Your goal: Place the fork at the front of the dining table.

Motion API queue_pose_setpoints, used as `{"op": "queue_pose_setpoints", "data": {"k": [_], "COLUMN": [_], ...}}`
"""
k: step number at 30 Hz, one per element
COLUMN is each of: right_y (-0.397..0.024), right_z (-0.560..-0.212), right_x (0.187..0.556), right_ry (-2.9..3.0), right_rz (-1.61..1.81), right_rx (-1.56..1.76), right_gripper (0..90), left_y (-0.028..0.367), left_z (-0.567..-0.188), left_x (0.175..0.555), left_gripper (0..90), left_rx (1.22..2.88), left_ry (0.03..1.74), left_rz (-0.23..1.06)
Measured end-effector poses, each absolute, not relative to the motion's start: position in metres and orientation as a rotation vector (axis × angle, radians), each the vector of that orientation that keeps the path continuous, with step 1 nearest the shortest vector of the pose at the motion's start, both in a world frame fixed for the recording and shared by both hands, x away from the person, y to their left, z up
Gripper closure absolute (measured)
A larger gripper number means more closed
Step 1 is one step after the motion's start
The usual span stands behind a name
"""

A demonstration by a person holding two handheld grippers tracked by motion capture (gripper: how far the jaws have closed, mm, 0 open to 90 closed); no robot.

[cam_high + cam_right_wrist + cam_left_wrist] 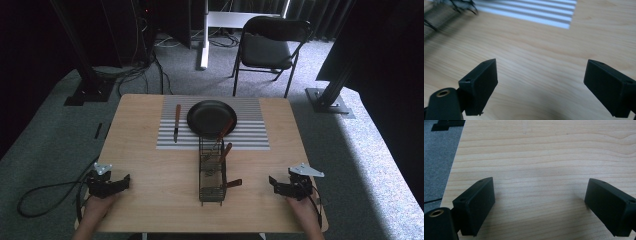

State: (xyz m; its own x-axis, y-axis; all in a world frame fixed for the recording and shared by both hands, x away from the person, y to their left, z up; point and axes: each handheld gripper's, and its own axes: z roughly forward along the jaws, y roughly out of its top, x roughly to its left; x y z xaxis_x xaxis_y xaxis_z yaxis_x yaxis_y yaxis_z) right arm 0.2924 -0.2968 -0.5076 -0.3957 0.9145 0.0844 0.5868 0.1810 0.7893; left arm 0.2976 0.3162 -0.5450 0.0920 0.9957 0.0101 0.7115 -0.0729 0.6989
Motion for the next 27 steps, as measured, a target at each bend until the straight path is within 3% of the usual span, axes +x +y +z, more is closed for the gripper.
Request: {"op": "queue_pose_setpoints", "data": {"k": [27], "right_y": [-0.242], "right_z": [-0.452], "right_x": [0.343], "right_ry": [2.154], "right_rz": [1.303], "right_rx": [1.3], "right_gripper": [11.1], "left_y": [0.316], "left_z": [-0.545], "left_x": [0.298], "left_gripper": [9.2], "left_rx": [1.838], "left_ry": [1.672], "left_rz": [0.696]}}
